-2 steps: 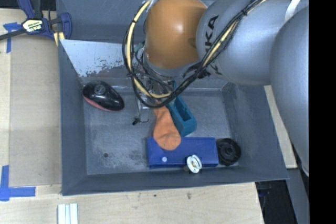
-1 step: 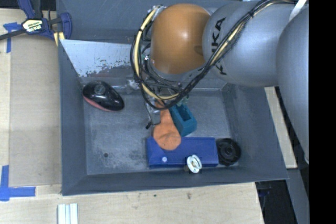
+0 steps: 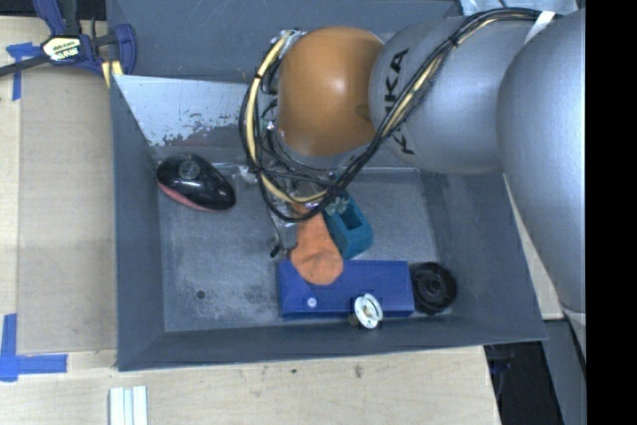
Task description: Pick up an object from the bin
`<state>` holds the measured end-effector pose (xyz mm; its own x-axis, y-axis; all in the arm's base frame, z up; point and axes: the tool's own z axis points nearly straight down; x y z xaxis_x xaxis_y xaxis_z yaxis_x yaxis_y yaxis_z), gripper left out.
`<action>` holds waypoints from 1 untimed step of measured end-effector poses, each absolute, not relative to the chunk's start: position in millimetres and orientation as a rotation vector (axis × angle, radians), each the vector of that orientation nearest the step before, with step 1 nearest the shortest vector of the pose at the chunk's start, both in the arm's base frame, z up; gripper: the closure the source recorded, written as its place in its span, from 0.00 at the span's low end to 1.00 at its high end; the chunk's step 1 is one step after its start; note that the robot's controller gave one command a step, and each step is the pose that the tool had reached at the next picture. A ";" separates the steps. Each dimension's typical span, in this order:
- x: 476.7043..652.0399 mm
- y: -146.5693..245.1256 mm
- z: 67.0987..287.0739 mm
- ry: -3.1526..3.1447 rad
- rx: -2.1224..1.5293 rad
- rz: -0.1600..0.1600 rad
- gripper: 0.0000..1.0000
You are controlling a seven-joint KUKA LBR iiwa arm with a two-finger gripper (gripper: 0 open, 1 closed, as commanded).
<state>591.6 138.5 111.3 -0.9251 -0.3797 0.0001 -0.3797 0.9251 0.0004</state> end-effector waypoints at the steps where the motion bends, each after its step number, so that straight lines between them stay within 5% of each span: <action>1: 573.6 109.4 102.6 -3.131 0.287 -0.003 0.00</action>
Offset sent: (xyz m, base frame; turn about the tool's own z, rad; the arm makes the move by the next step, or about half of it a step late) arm -0.0461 -0.0938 -0.0413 -0.0546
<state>573.6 109.4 102.6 -0.9833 -0.1820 -0.0025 -0.1820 0.9833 0.0019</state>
